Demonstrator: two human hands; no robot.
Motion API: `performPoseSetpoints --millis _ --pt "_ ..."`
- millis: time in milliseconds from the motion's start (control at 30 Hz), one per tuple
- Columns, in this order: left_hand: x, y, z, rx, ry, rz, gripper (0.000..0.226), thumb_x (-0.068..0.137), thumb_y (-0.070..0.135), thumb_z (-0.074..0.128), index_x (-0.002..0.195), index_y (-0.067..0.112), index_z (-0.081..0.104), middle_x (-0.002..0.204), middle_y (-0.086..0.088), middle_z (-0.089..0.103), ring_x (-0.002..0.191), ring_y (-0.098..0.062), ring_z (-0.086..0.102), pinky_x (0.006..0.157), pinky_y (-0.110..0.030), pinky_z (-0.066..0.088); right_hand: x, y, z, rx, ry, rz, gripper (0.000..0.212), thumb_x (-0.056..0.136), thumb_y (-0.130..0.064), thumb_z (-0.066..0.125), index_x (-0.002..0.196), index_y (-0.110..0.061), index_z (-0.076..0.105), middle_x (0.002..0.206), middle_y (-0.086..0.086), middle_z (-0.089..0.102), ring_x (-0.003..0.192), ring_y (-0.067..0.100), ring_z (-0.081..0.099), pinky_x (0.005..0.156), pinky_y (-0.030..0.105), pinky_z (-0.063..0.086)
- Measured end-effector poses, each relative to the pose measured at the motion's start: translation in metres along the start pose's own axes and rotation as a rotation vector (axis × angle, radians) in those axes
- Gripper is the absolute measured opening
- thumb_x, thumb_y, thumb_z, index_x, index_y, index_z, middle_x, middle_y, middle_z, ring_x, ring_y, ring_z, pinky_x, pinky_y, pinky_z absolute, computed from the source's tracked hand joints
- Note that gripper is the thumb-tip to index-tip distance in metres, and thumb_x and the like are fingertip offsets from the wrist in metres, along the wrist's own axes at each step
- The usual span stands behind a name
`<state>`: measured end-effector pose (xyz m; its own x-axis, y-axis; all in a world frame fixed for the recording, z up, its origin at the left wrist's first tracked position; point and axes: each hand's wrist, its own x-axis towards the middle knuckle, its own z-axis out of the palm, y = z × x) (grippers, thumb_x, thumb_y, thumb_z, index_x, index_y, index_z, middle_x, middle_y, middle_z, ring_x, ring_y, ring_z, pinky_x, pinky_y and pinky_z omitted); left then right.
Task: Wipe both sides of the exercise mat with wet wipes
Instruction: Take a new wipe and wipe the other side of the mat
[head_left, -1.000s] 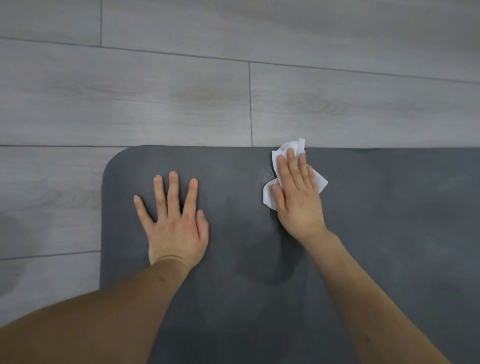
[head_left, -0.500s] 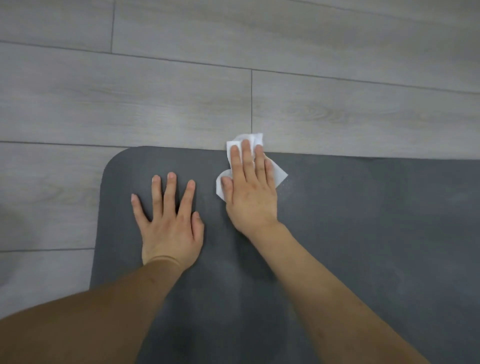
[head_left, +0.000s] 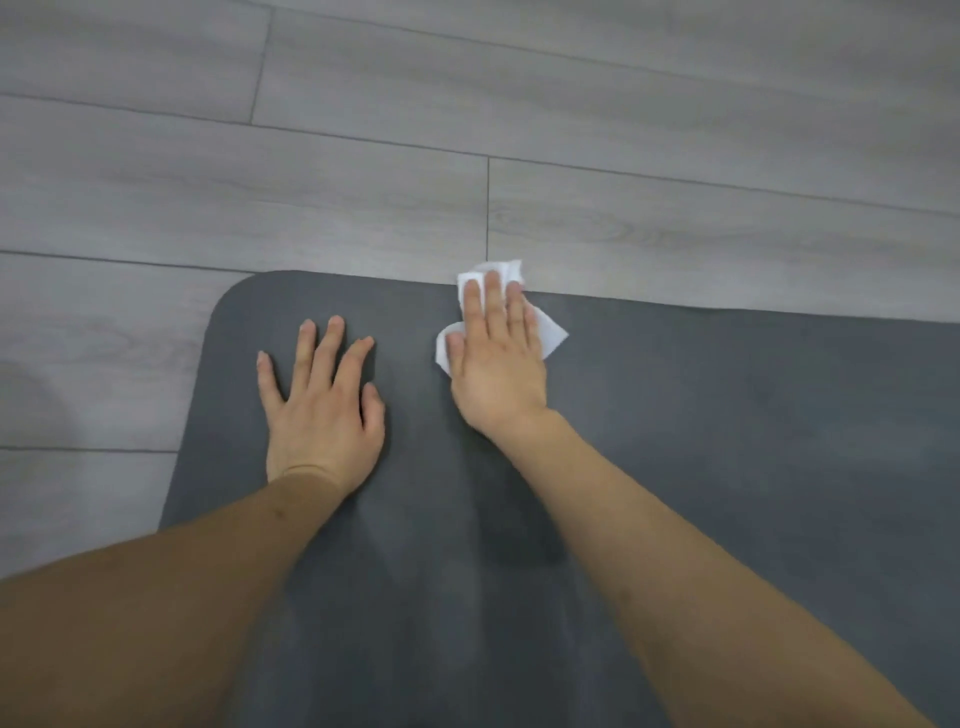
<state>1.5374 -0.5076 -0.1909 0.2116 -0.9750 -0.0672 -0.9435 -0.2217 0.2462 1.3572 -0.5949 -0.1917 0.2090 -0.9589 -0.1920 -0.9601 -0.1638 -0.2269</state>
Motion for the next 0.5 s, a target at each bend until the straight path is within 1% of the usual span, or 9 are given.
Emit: performPoseSetpoints --millis 67,100,133,200,300,367,433,500 --pt "0.000 -0.003 -0.001 -0.081 0.032 -0.002 0.040 0.098 0.026 0.041 0.138 0.023 0.047 0.164 0.002 0.030 0.156 -0.018 0.012 0.124 -0.060 0.002 -0.003 -0.006 -0.002 -0.019 -0.046 -0.126 0.063 0.110 -0.039 0.020 0.166 -0.018 0.000 0.173 0.005 -0.010 0.159 0.027 -0.012 0.128 0.041 -0.005" --pt "0.000 -0.005 -0.002 -0.112 0.038 0.006 0.038 0.098 0.023 0.043 0.135 0.021 0.049 0.163 0.002 0.032 0.156 -0.018 0.013 0.124 -0.059 0.001 -0.006 0.005 -0.005 -0.026 -0.056 -0.145 0.062 0.111 -0.039 0.020 0.166 -0.020 -0.002 0.173 0.002 -0.011 0.159 0.024 -0.013 0.128 0.039 -0.006" --pt "-0.001 -0.007 -0.002 -0.133 0.033 0.018 0.038 0.098 0.021 0.043 0.136 0.019 0.051 0.163 0.001 0.032 0.156 -0.018 0.014 0.125 -0.058 0.001 -0.011 0.022 -0.007 -0.029 -0.052 -0.125 0.061 0.111 -0.039 0.019 0.166 -0.022 -0.003 0.173 -0.001 -0.012 0.159 0.021 -0.013 0.128 0.038 -0.005" --pt "-0.007 -0.017 -0.007 -0.120 -0.013 0.059 0.044 0.101 0.023 0.043 0.145 0.019 0.048 0.166 -0.001 0.027 0.157 -0.020 0.011 0.126 -0.054 0.000 -0.027 0.066 -0.017 -0.005 -0.035 0.015 0.061 0.110 -0.040 0.017 0.166 -0.023 -0.003 0.173 -0.001 -0.012 0.159 0.019 -0.013 0.129 0.040 -0.002" --pt "-0.040 -0.045 -0.014 -0.034 -0.066 0.063 0.055 0.105 0.030 0.036 0.158 0.017 0.032 0.170 -0.001 0.015 0.157 -0.019 0.004 0.127 -0.049 0.005 -0.053 0.111 -0.026 0.009 0.009 0.216 0.062 0.110 -0.041 0.016 0.166 -0.020 -0.001 0.173 0.002 -0.009 0.159 0.022 -0.009 0.129 0.043 0.001" --pt "-0.068 -0.069 -0.017 0.017 -0.059 -0.002 0.058 0.106 0.036 0.027 0.161 0.016 0.026 0.170 0.001 0.010 0.157 -0.017 0.002 0.127 -0.048 0.005 -0.056 0.104 -0.025 0.023 0.000 0.284 0.063 0.110 -0.040 0.017 0.165 -0.016 -0.002 0.173 0.007 -0.010 0.159 0.028 -0.009 0.128 0.044 0.001" --pt "-0.083 -0.083 -0.016 0.063 -0.009 -0.121 0.064 0.103 0.042 0.016 0.162 0.018 0.020 0.171 0.004 0.007 0.157 -0.014 -0.001 0.127 -0.048 0.000 -0.048 0.078 -0.023 0.031 -0.006 0.308 0.065 0.110 -0.038 0.019 0.165 -0.012 -0.003 0.173 0.011 -0.012 0.159 0.032 -0.010 0.128 0.045 -0.001" --pt "-0.081 -0.089 -0.015 0.053 0.044 -0.221 0.063 0.102 0.038 0.018 0.162 0.016 0.020 0.171 0.003 0.007 0.157 -0.015 -0.001 0.126 -0.050 -0.003 -0.037 0.049 -0.015 0.008 -0.017 0.212 0.065 0.110 -0.039 0.018 0.165 -0.011 -0.003 0.172 0.011 -0.012 0.159 0.033 -0.011 0.129 0.044 -0.003"
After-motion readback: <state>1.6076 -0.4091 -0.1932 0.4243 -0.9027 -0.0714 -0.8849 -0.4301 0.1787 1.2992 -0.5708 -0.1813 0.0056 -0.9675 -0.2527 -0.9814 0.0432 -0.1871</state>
